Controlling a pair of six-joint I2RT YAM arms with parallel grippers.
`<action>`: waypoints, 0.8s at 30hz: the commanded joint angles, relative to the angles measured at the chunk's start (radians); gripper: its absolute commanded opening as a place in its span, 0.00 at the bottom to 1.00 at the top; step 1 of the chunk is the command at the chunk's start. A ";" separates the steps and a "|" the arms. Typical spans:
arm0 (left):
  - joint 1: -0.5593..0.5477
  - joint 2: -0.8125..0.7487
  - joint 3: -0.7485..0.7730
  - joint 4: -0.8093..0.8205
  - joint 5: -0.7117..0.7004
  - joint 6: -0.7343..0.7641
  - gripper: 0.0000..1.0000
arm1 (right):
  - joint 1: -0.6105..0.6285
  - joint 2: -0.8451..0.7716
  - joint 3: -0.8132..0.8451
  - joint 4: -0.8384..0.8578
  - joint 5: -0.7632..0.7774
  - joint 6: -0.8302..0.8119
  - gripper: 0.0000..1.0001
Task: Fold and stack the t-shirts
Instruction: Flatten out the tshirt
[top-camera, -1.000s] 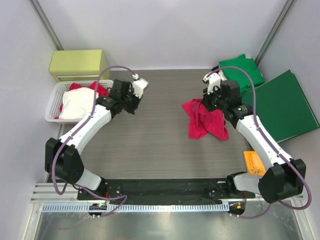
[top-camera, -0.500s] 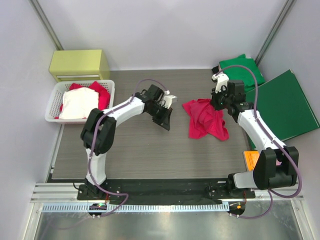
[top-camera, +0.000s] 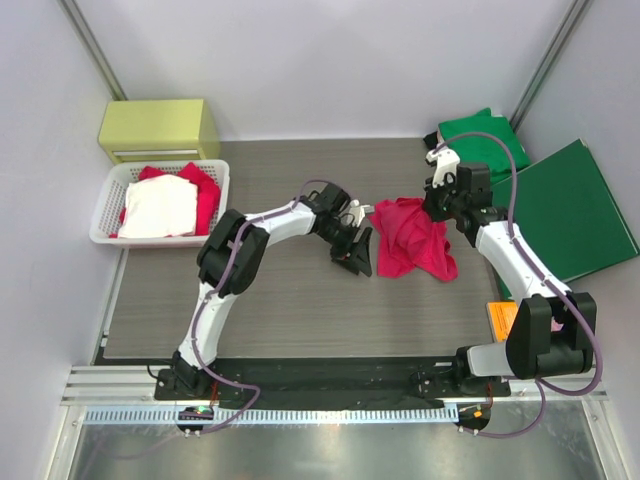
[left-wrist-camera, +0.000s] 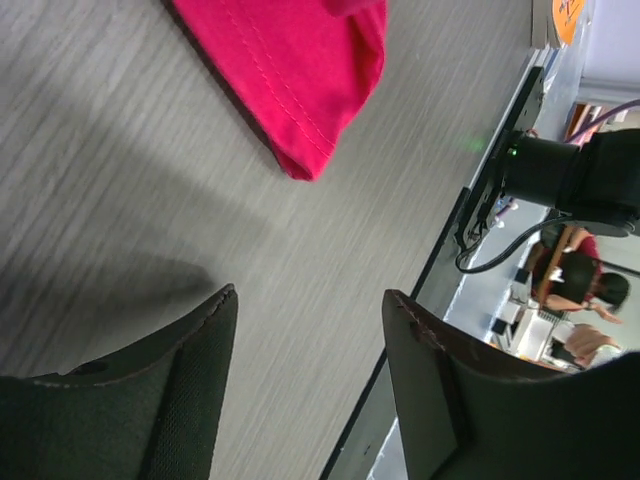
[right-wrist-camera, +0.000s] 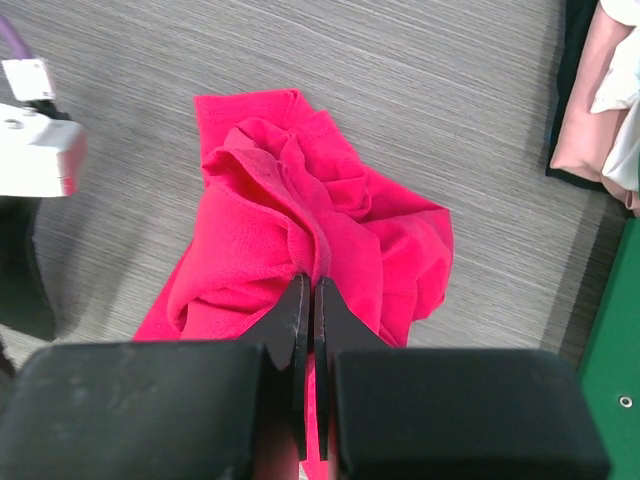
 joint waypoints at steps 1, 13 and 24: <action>-0.009 0.048 0.084 0.087 0.073 -0.082 0.62 | -0.008 -0.030 -0.003 0.052 -0.012 -0.012 0.01; -0.082 0.216 0.240 0.159 0.104 -0.183 0.62 | -0.020 -0.036 -0.019 0.060 -0.020 -0.025 0.01; -0.089 0.227 0.244 0.064 0.033 -0.136 0.65 | -0.025 -0.047 -0.028 0.074 -0.041 -0.019 0.01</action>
